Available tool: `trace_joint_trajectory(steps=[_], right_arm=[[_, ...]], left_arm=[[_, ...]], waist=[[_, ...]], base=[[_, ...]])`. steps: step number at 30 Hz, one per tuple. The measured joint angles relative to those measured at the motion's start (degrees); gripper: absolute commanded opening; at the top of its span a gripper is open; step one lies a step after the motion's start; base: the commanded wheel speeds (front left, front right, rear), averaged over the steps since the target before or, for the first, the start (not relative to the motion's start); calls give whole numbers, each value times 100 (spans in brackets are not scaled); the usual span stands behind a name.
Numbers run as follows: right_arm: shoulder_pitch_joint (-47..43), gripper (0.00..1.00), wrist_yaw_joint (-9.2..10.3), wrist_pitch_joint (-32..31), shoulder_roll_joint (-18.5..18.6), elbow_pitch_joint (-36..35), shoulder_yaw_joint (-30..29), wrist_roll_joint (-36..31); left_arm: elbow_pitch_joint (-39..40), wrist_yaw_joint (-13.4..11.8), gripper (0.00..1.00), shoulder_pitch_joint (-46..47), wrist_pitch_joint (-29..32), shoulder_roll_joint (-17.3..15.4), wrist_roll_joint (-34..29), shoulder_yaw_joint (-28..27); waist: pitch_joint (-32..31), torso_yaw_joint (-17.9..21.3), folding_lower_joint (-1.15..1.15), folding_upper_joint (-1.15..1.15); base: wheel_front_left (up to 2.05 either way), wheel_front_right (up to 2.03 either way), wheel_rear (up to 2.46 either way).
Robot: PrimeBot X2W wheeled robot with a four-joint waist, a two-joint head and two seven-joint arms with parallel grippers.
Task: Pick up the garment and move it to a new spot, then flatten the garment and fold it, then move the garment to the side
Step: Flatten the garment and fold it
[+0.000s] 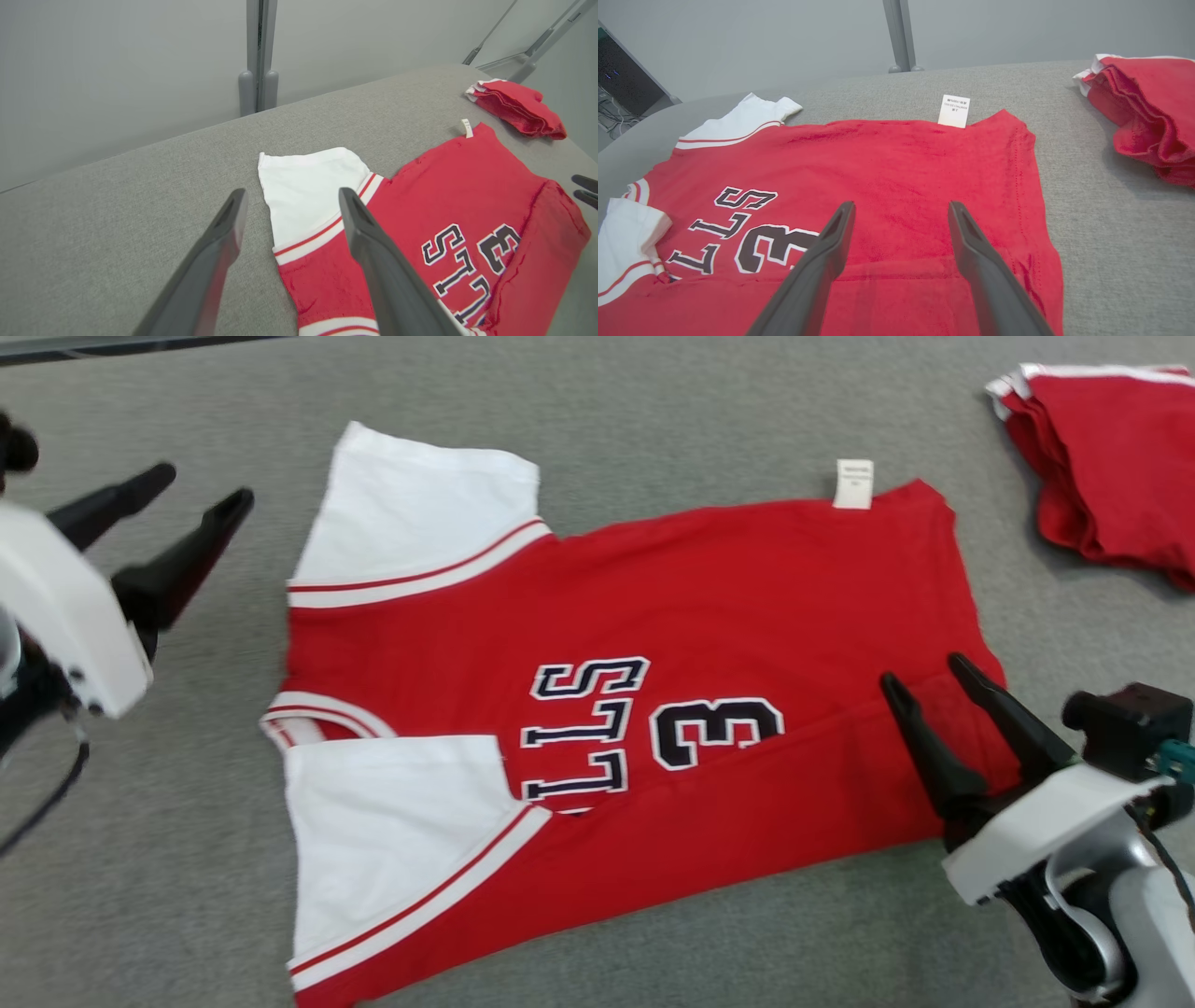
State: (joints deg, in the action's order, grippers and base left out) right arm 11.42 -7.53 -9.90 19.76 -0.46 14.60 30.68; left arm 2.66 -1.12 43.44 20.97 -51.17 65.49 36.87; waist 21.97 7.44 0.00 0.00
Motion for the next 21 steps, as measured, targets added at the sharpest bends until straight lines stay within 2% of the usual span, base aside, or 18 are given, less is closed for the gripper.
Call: trace_joint_trajectory(steps=[3, 6, 9, 14, 21], right_arm=[[319, 100, 2, 164, -57, 242, 307, 66], [495, 100, 2, 334, -90, 471, 520, 148], [612, 100, 2, 493, -132, 623, 737, 348], [783, 100, 3, 725, -101, 844, 972, 505], [862, 100, 3, 901, -108, 1047, 1211, 716]], left_arm=[[-657, 105, 100, 743, 786, 309, 3, 253], [-1292, 89, 100, 1335, 1325, 587, -122, 471], [-1872, 82, 100, 1809, 1770, 698, -446, 733], [-2497, 149, 100, 2323, 2148, 683, -1029, 1094], [-3120, 85, 100, 2527, 2415, 626, -1045, 1113]], waist=[[165, 284, 0, 0], [324, 549, 0, 0], [474, 795, 0, 0], [687, 1153, 0, 0], [841, 1424, 0, 0]], base=[[0, 0, 0], [0, 0, 0], [0, 0, 0], [0, 0, 0], [0, 0, 0]])
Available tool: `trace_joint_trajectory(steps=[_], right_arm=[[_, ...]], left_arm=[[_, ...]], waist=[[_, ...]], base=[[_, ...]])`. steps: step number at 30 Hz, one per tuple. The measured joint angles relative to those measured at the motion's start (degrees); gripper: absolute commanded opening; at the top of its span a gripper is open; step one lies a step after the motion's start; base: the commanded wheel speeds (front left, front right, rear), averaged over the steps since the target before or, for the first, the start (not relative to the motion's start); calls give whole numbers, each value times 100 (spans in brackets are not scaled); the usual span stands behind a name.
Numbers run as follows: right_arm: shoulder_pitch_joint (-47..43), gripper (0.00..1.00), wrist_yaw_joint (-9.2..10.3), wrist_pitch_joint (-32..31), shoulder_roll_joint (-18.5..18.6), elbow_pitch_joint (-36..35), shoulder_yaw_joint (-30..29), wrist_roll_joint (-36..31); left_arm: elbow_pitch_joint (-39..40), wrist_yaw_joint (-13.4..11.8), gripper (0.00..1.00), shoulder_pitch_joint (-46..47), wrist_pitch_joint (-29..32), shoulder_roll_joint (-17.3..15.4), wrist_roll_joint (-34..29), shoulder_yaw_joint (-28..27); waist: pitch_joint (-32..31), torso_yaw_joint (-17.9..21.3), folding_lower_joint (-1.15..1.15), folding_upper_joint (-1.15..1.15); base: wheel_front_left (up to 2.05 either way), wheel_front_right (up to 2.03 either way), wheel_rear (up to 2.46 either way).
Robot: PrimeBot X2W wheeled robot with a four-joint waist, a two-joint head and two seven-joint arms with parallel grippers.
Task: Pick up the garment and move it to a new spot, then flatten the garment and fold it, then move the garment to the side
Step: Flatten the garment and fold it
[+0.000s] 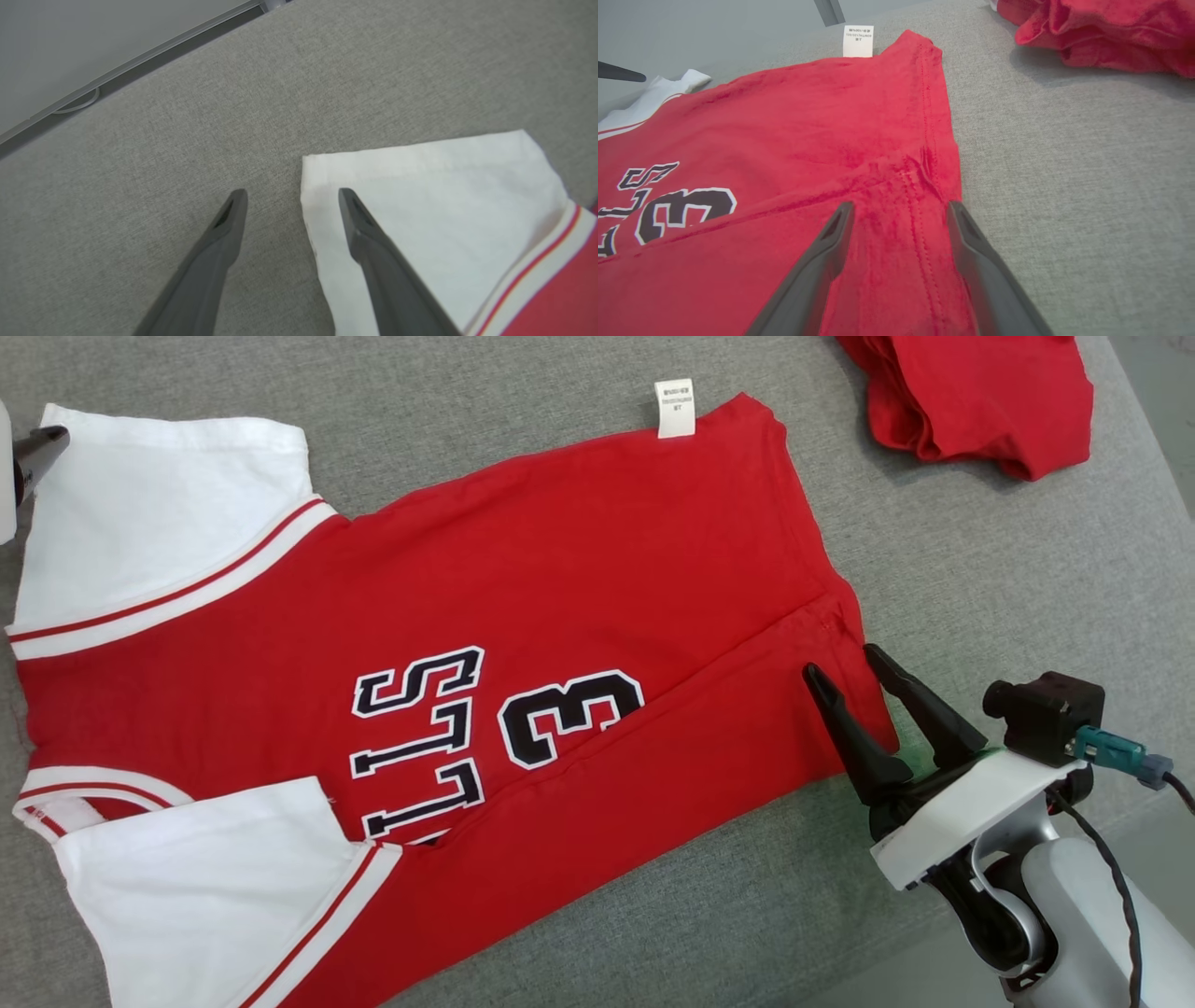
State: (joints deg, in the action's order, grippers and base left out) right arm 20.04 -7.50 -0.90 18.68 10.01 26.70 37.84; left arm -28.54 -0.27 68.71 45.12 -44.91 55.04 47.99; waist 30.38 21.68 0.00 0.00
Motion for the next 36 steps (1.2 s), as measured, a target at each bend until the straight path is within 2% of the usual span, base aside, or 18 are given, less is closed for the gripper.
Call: trace_joint_trajectory(steps=[22, 23, 24, 25, 31, 36], right_arm=[[230, 100, 0, 200, 44, 202, 222, 198], [231, 100, 0, 201, 51, 202, 226, 200], [231, 100, 0, 207, 55, 202, 230, 214], [237, 100, 0, 208, 55, 202, 229, 226], [359, 100, 0, 200, 154, 202, 129, 241], [614, 100, 0, 4, 225, 210, 102, 132]], left_arm=[[-379, 181, 100, 217, -51, -55, -58, 47], [-381, 213, 84, 224, -52, -77, -79, 57], [-396, 231, 15, 224, -51, -84, -56, 48], [-399, 268, 0, 224, -30, -84, -16, 40], [-280, 463, 0, 202, 5, 7, 250, 7], [-170, 609, 0, 199, -218, 11, 192, 59]], waist=[[202, 172, 0, 0], [216, 186, 0, 0], [227, 199, 0, 0], [237, 210, 0, 0], [236, 189, 0, 0], [187, 121, 0, 0]], base=[[0, 0, 0], [0, 0, 0], [0, 0, 0], [0, 0, 0], [0, 0, 0], [0, 0, 0]])
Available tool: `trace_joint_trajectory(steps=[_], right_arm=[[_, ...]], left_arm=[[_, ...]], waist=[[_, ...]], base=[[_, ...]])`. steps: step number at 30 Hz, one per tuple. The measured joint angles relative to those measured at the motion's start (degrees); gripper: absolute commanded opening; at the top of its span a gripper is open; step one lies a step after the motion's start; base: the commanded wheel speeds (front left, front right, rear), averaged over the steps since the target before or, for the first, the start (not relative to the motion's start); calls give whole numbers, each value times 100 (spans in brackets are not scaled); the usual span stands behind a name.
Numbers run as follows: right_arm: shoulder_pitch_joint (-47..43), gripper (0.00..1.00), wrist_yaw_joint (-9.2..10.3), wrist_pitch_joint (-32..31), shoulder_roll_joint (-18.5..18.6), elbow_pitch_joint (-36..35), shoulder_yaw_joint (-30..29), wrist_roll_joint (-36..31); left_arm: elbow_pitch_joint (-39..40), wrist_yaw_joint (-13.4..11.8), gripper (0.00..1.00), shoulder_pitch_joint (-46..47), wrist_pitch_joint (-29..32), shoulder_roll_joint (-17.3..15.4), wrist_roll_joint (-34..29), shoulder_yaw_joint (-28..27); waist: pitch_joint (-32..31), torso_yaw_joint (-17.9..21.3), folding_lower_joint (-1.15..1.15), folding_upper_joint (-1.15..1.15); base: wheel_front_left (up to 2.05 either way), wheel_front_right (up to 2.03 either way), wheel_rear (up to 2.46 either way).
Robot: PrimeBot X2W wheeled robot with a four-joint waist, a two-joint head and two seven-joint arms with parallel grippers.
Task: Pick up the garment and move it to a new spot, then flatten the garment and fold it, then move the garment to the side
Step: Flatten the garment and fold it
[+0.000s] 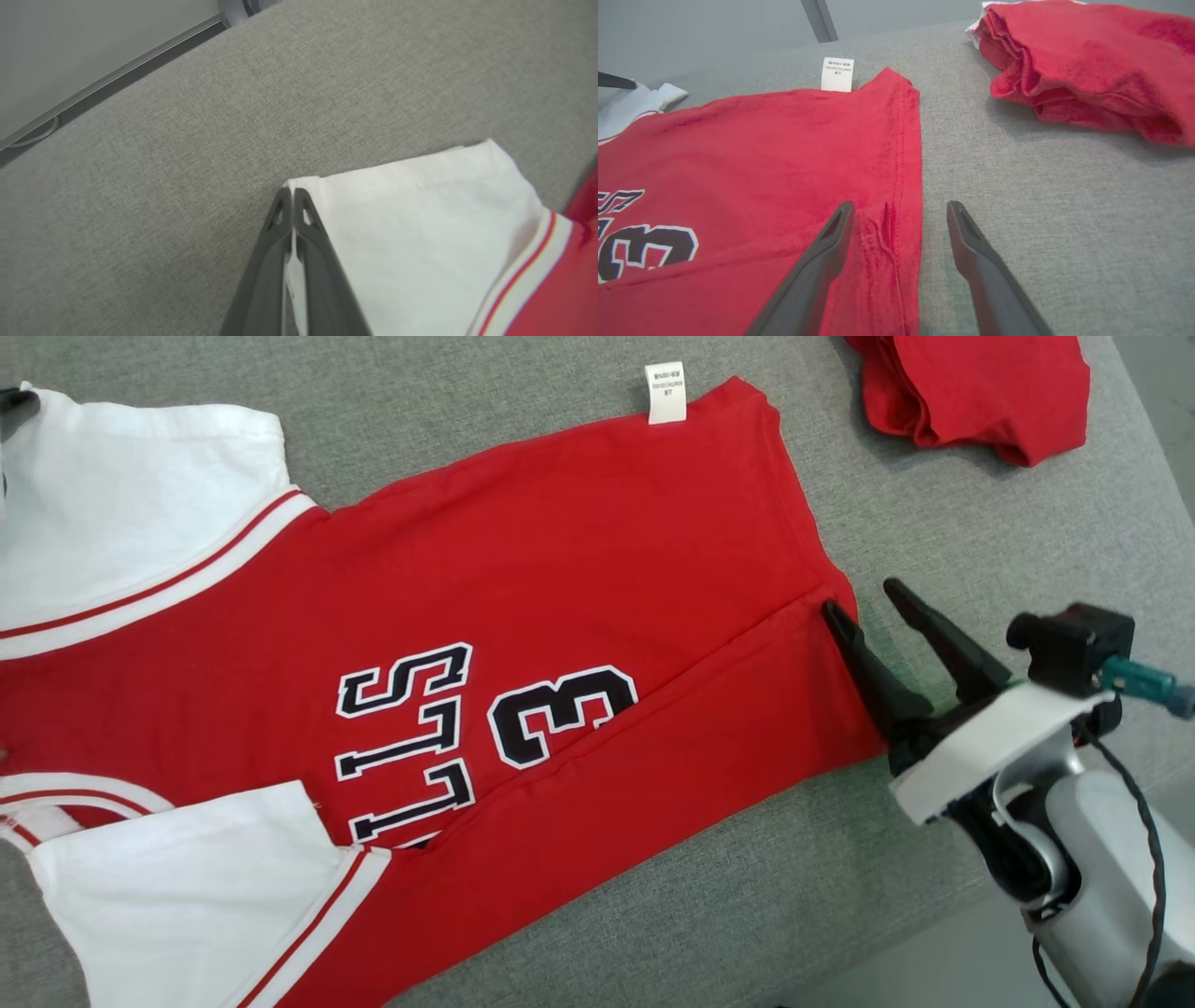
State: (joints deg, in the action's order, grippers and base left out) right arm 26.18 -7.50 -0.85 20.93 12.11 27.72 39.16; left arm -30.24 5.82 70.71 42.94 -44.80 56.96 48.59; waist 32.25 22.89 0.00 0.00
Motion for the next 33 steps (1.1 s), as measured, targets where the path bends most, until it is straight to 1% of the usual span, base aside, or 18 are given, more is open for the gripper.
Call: trace_joint_trajectory(steps=[4, 7, 10, 12, 14, 17, 21, 25, 28, 33], right_arm=[[457, 100, 0, -527, -12, 151, -122, -41], [906, 100, 0, -1392, -53, 542, -322, -198], [1556, 100, 0, -2277, -265, 938, -711, -416], [1978, 100, -1, -2808, -467, 1221, -1029, -719], [2353, 100, -1, -3105, -619, 1479, -1352, -1259], [2800, 100, -1, -3376, -826, 1764, -1723, -2089], [2964, 100, -2, -3640, -1073, 2011, -1789, -2844], [2999, 100, -2, -3720, -1284, 2192, -1840, -3159], [2996, 100, -2, -3749, -1313, 2236, -1897, -3327], [2892, 100, -2, -3782, -1354, 2197, -1968, -3386]], left_arm=[[101, 77, 0, -2, -122, 26, 3, 74], [255, 119, 0, -3, -179, 23, 4, 146], [483, 127, 0, 2, -180, -32, -7, 232], [631, 143, 0, 15, -177, -80, -13, 268], [781, 144, 0, 26, -162, -96, 12, 287], [1025, 145, 0, 63, -156, -75, 20, 339], [1285, 153, 0, 126, -149, -105, 20, 391], [1448, 162, 0, 126, -134, -146, 20, 423], [1534, 162, 0, 126, -127, -197, 12, 442], [1644, 158, 0, 118, -129, -274, 3, 457]], waist=[[-96, -109, 0, 0], [-165, -233, 0, 0], [-206, -373, 0, 0], [-204, -471, 0, 0], [-182, -569, 0, 0], [-122, -718, 0, 0], [-14, -888, 0, 0], [61, -991, 0, 0], [81, -1021, 0, 0], [66, -1036, 0, 0]], base=[[0, 0, 0], [0, 0, 0], [0, 0, 0], [0, 0, 0], [0, 0, 0], [0, 0, 0], [0, 0, 0], [0, 0, 0], [0, 0, 0], [0, 0, 0]])
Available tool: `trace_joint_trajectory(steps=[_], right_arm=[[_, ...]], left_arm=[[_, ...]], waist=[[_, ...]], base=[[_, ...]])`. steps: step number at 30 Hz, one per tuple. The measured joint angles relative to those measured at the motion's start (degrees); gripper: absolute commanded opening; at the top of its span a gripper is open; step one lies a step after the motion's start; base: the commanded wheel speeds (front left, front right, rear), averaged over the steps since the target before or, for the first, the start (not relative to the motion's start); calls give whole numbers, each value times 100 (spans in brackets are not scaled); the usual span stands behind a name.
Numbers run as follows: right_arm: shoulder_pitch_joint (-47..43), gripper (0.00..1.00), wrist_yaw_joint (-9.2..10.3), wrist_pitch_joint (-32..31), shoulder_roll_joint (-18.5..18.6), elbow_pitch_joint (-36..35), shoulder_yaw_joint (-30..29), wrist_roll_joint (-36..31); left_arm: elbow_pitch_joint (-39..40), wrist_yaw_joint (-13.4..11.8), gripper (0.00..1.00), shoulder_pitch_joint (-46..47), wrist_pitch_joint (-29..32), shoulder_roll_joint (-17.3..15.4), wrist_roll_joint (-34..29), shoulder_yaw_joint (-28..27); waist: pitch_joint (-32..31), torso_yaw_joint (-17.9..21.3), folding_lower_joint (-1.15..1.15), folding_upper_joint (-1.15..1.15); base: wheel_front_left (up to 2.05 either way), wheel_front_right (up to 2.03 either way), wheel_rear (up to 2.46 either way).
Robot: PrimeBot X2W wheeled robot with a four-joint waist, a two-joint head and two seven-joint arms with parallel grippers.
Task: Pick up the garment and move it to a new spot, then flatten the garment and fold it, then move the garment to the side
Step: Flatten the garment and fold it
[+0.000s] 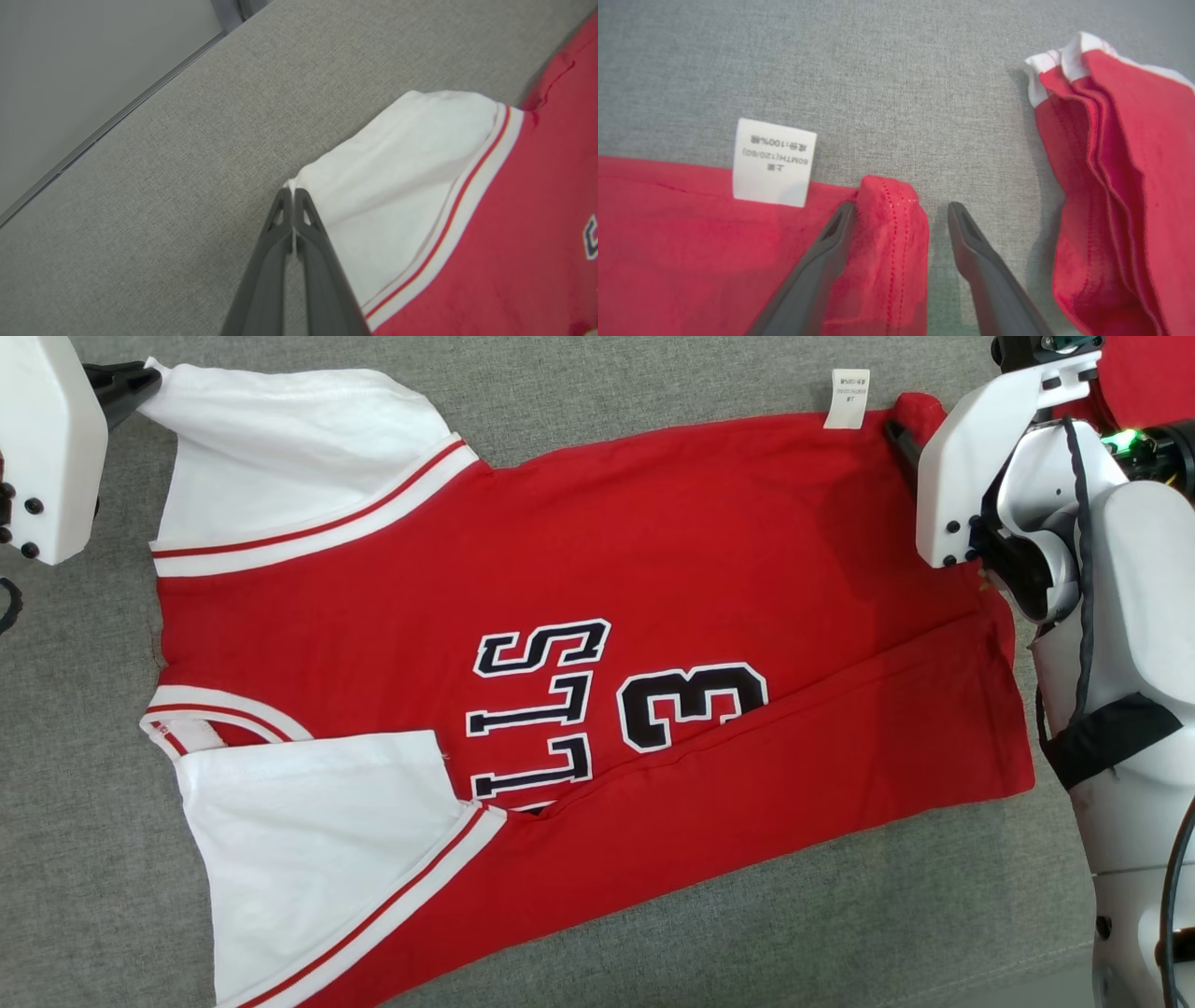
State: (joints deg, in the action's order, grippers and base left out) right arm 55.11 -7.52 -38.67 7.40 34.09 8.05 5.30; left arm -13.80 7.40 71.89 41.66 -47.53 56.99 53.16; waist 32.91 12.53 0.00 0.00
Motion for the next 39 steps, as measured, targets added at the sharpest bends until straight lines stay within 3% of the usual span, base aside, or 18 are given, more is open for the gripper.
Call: trace_joint_trajectory(steps=[1, 2, 3, 4, 5, 6, 17, 25, 31, 39], right_arm=[[-13, 100, 0, 1, 0, -14, -1, 0], [-31, 82, 0, 4, 0, -30, 1, 0], [-56, 47, 0, 12, 1, -51, 9, 4], [-83, 33, 0, 41, 2, -82, 31, 11], [-103, 7, -1, 53, 9, -116, 69, 12], [-114, 0, -3, 79, 31, -141, 104, 11], [-140, 0, -4, 793, 332, -388, -34, 30], [-416, 0, -3, 1370, 352, -511, -348, 593], [-1093, 0, -3, 1820, 733, -1081, -230, 1095], [-2069, 0, -4, 2673, 1150, -1901, -102, 1586]], left_arm=[[13, 0, 0, -5, -2, -8, -1, 5], [24, 0, 0, -10, -9, -18, -8, 14], [33, 0, 0, -12, -20, -29, -16, 20], [44, 0, 0, -14, -35, -36, -37, 26], [52, 0, 0, -15, -44, -43, -52, 34], [67, 0, 0, -19, -69, -48, -52, 37], [244, 3, 0, 49, -992, -64, -198, 91], [514, 4, 0, 104, -1701, -136, 66, 221], [1213, 1, 0, -525, -1923, -695, 597, 246], [2605, -541, 0, -1605, -2483, -1446, 1176, 158]], waist=[[-4, -2, 0, 0], [-7, -3, 0, 0], [-11, -4, 0, 0], [-13, -5, 0, 0], [-16, -6, 0, 0], [-19, -6, 0, 0], [-159, -81, 0, 0], [-325, -215, 0, 0], [-470, -370, 0, 0], [-534, -596, 0, 0]], base=[[0, 0, 0], [0, 0, 0], [0, 0, 0], [0, 0, 0], [0, 0, 0], [0, 0, 0], [0, 0, 0], [0, 0, 0], [0, 0, 0], [0, 0, 0]])
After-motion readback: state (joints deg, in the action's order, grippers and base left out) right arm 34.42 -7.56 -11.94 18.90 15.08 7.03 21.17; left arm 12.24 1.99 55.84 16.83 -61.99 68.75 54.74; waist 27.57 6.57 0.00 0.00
